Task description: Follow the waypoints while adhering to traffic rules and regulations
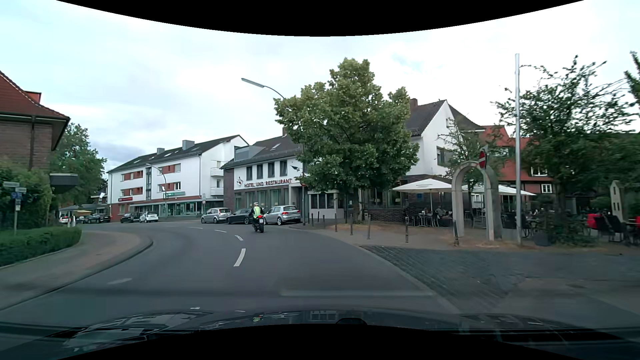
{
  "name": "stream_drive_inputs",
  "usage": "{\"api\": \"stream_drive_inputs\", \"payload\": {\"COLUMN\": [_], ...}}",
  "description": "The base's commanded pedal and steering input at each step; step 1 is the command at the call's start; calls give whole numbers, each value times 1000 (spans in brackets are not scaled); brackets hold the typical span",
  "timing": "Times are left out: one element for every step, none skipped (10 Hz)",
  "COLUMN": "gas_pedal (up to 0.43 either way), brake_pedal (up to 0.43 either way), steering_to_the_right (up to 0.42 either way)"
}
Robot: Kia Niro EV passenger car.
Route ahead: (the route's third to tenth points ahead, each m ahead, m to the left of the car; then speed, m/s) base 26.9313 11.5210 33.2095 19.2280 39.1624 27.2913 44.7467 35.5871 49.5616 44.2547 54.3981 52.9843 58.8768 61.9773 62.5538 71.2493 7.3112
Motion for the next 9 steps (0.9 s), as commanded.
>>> {"api": "stream_drive_inputs", "payload": {"gas_pedal": [138,138,138,138,138,138,138,130,130], "brake_pedal": [0,0,0,0,0,0,0,0,0], "steering_to_the_right": [-73,-74,-81,-95,-104,-107,-109,-110,-111]}}
